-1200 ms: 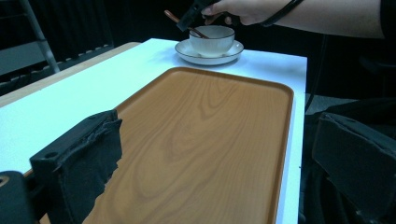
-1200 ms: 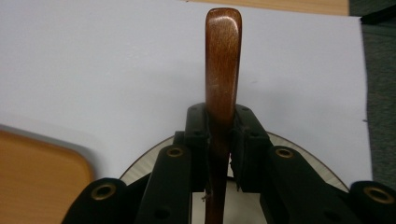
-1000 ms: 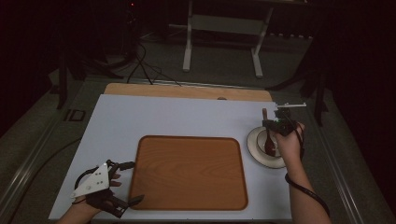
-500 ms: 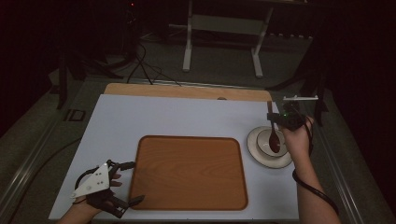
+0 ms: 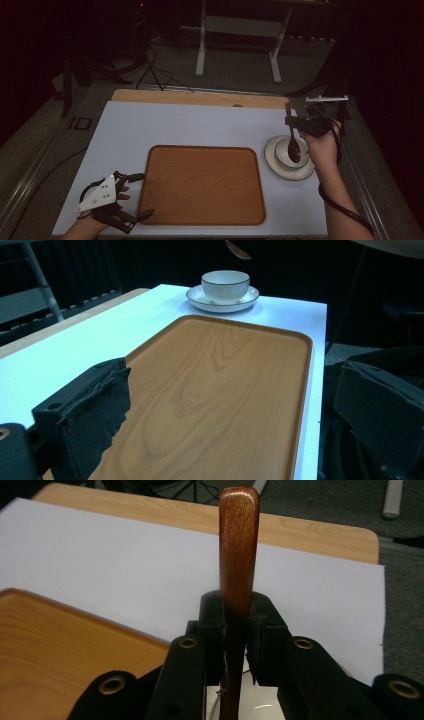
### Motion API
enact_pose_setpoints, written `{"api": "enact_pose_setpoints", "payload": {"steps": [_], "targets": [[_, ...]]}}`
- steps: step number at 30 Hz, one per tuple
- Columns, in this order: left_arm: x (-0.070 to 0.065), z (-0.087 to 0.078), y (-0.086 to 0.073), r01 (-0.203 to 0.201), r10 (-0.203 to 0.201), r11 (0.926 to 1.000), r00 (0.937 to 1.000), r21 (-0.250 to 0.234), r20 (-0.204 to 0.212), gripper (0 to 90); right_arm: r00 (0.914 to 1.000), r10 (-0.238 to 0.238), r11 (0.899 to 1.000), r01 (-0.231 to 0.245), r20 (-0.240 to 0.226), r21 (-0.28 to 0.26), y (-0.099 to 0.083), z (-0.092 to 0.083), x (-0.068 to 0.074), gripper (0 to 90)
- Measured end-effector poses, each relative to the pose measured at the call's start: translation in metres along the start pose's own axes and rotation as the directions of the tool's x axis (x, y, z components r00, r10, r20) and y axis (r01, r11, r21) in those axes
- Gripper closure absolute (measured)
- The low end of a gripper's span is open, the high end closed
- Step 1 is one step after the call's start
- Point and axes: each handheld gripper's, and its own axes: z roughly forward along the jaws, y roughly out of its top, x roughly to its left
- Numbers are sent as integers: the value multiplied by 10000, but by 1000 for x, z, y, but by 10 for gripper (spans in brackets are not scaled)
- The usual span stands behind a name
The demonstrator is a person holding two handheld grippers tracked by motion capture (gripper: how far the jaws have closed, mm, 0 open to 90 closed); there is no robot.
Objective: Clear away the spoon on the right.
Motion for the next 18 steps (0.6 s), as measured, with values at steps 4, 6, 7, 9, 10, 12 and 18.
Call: {"api": "enact_pose_setpoints", "payload": {"steps": [4, 6, 7, 9, 10, 12, 18], "targets": [[0, 0, 0, 11, -11, 10000, 10000, -12, -3, 25, 9998, 63, 10000, -64, -189, -63, -1, -9, 10, 786], [0, 0, 0, 18, -19, 10000, 10000, -20, -7, 25, 9994, 48, 10000, -50, -340, -66, -2, -12, 16, 787], [0, 0, 0, 18, -18, 10000, 10000, -21, -8, 25, 9990, 42, 10000, -45, -435, -76, -2, -14, 18, 786], [0, 0, 0, 19, -19, 10000, 10000, -12, -3, 25, 9986, -5, 10000, 2, -529, -54, -2, -17, 24, 786], [0, 0, 0, 27, -27, 10000, 10000, -21, 5, 25, 9982, -23, 10000, 18, -596, -82, -2, -19, 27, 786], [0, 0, 0, 17, -17, 10000, 10000, -20, 19, 25, 9974, -24, 9999, 17, -714, -111, -2, -23, 34, 786], [0, 2, 0, 16, -17, 10000, 10000, 26, 79, 25, 9947, -81, 9996, 53, -1021, -274, -3, -28, 52, 786]]}}
